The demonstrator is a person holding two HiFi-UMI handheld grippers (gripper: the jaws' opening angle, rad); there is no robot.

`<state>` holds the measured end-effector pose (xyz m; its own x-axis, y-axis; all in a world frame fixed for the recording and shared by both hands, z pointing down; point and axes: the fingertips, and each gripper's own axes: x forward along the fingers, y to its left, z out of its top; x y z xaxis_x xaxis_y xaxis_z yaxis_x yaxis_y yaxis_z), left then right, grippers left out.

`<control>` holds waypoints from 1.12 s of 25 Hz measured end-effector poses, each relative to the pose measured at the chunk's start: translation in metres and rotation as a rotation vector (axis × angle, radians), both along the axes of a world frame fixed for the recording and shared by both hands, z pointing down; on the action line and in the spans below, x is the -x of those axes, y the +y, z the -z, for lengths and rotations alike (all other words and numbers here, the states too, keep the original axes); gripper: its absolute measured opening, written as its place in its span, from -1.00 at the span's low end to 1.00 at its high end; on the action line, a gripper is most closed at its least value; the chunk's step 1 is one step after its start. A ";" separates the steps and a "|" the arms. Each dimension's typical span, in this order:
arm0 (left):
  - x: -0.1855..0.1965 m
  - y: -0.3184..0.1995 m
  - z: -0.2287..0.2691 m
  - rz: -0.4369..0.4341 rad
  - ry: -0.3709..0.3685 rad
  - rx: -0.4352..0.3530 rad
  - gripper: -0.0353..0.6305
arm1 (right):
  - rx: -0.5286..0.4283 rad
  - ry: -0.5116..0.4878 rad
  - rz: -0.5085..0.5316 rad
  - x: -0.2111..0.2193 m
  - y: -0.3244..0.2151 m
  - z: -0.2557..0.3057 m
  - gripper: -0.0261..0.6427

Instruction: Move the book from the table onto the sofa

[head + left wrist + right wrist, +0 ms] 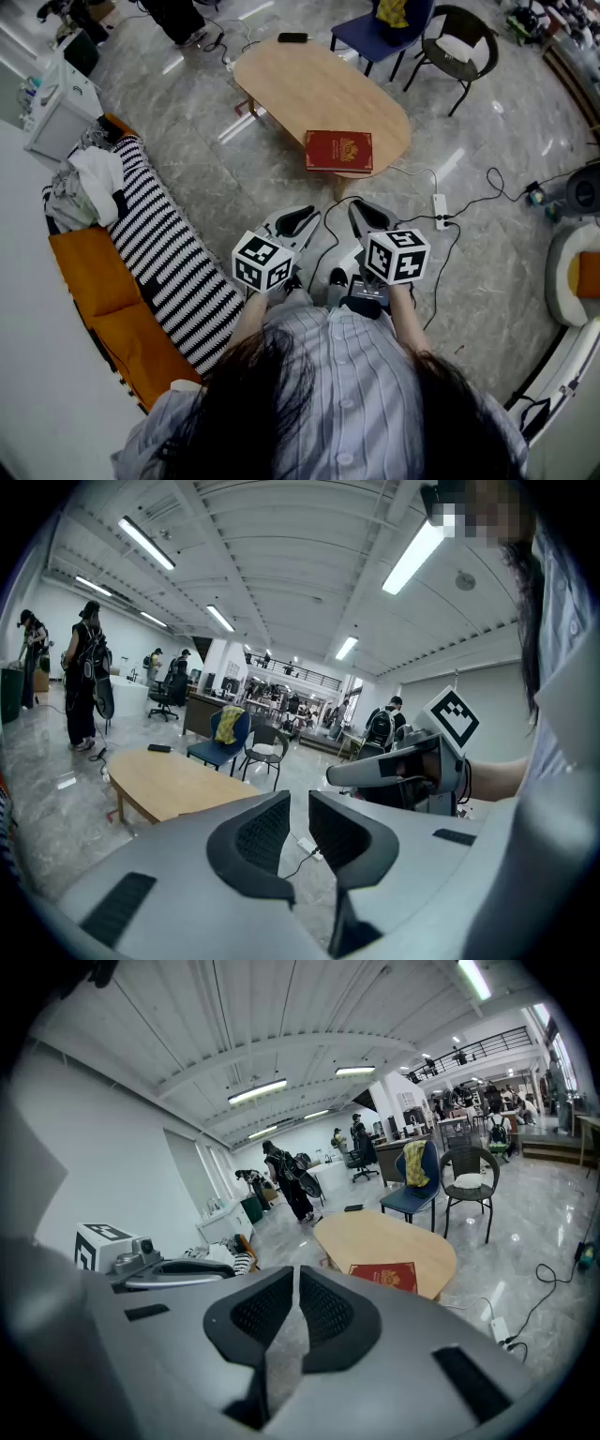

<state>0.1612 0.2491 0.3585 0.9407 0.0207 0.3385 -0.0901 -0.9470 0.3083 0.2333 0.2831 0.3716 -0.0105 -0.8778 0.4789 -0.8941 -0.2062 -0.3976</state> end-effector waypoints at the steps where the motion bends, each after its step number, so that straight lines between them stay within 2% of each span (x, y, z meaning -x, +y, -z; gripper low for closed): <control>1: -0.003 0.002 -0.001 -0.003 -0.004 0.000 -0.73 | -0.001 0.002 -0.004 -0.003 0.002 0.000 -0.81; 10: -0.024 0.013 -0.005 0.000 -0.027 -0.015 -0.73 | -0.014 0.002 -0.022 -0.035 0.013 -0.003 -0.81; 17: -0.034 0.007 0.004 0.071 -0.009 -0.044 -0.73 | -0.037 0.016 0.007 -0.059 0.012 0.000 -0.81; 23: -0.041 0.011 0.001 0.119 -0.022 -0.054 -0.73 | -0.042 0.018 0.036 -0.078 0.016 -0.002 -0.81; 28: -0.051 0.022 -0.005 0.109 -0.053 -0.061 -0.73 | -0.034 0.008 0.047 -0.091 0.023 -0.006 -0.81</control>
